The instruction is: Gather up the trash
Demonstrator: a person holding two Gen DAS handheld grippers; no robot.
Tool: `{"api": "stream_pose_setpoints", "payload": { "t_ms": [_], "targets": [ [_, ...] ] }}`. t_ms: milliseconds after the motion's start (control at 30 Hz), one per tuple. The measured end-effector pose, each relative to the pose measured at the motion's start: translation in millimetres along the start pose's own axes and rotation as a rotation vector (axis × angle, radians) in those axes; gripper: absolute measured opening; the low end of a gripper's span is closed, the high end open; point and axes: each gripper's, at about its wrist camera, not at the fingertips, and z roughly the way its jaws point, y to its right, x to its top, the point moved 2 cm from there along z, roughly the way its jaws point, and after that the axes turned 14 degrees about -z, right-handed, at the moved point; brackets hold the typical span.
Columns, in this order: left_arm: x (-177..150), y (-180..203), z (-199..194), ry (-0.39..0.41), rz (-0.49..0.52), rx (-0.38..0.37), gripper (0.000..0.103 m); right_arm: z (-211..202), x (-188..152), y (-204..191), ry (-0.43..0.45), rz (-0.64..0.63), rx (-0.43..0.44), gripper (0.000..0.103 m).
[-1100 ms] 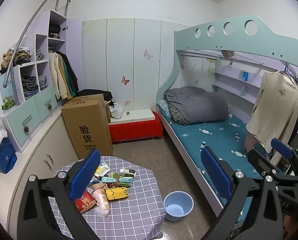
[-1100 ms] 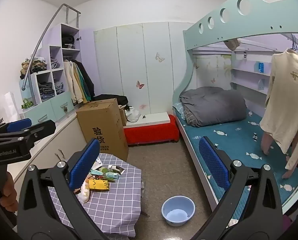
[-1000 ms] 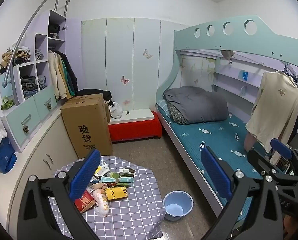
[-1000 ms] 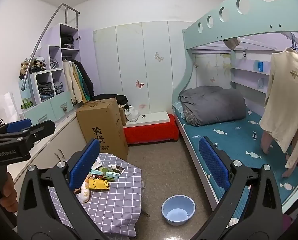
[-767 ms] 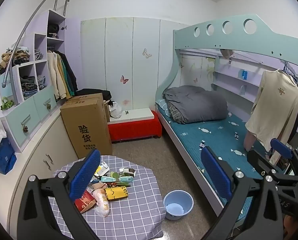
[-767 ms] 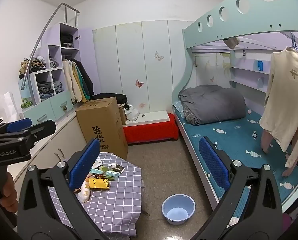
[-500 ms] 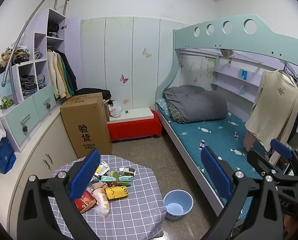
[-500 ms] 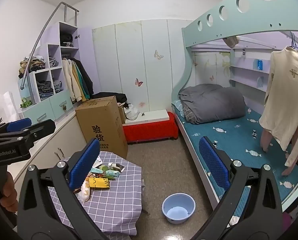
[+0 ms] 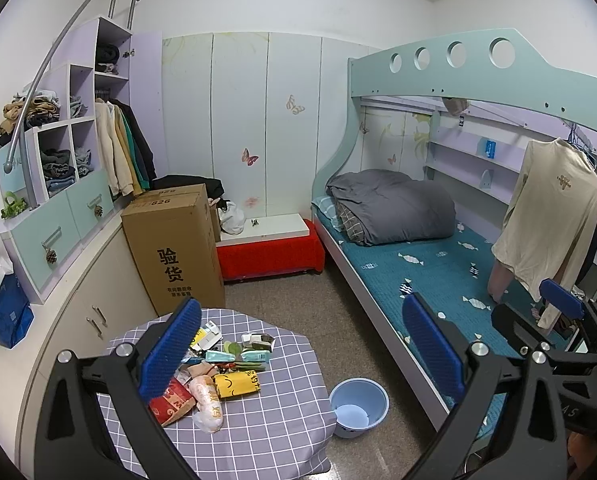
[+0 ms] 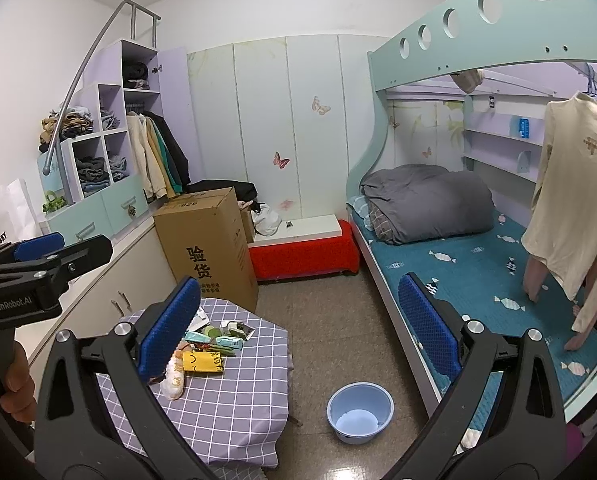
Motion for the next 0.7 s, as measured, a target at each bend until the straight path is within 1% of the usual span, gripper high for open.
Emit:
{"api": "stream_pose_setpoints", "payload": {
  "t_ms": [133, 700],
  "targets": [
    [-5.4, -5.1, 1.3, 0.000, -0.001, 0.000, 0.099, 1.4, 2.6, -7.2, -0.005, -0.003, -0.004, 0.097],
    [-5.7, -8.4, 2.0, -0.003, -0.001, -0.001, 0.099, 1.2, -0.6, -3.7, -0.015, 0.003, -0.004, 0.097]
  ]
}}
